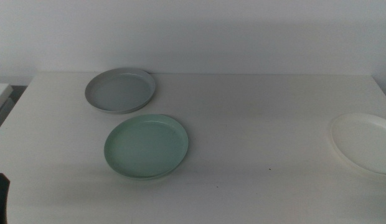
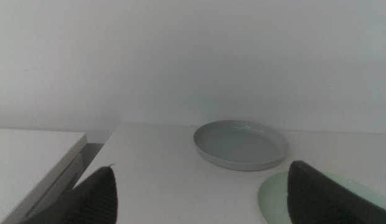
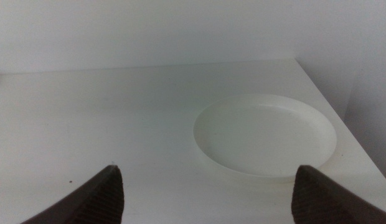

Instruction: Stack the three bowls on top of each other.

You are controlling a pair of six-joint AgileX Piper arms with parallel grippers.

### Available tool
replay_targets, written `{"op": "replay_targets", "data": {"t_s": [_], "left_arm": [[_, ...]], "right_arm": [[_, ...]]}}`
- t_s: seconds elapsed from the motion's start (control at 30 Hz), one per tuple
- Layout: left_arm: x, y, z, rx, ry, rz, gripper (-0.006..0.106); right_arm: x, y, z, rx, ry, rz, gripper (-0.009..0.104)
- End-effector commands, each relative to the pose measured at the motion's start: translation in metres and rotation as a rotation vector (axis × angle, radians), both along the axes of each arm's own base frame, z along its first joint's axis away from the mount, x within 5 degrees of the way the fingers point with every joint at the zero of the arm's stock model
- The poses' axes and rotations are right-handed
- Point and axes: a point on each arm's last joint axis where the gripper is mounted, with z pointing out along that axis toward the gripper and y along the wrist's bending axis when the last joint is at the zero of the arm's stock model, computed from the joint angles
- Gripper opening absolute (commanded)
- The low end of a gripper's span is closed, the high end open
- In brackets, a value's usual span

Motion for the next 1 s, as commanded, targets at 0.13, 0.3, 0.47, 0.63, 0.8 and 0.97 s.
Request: {"op": "replay_targets", "data": {"t_s": [0.13, 0.3, 0.47, 0.63, 0.8, 0.97], "left_arm": [[0.001, 0.002, 0.008, -0.003, 0.003, 0.028, 0.094], [0.025, 0.003, 0.067, 0.028, 0.276, 0.029, 0.094], [0.064, 0.0, 0.114, 0.026, 0.606, -0.036, 0.094], [0.111, -0.007, 0.132, -0.085, 0.849, -0.111, 0.094], [0.16, -0.008, 0.121, -0.064, 0.991, -0.144, 0.094], [0.195, -0.022, 0.096, -0.06, 1.022, -0.166, 0.094]], "right_arm": [[0.0, -0.001, 0.0, -0.007, -0.009, -0.008, 0.092], [0.0, -0.001, 0.0, -0.007, -0.009, -0.008, 0.092], [0.0, -0.001, 0.0, -0.007, -0.009, -0.008, 0.092], [0.0, -0.001, 0.0, -0.007, -0.009, -0.008, 0.092], [0.0, -0.001, 0.0, -0.007, -0.009, -0.008, 0.092], [0.0, -0.001, 0.0, -0.007, -0.009, -0.008, 0.092]]}}
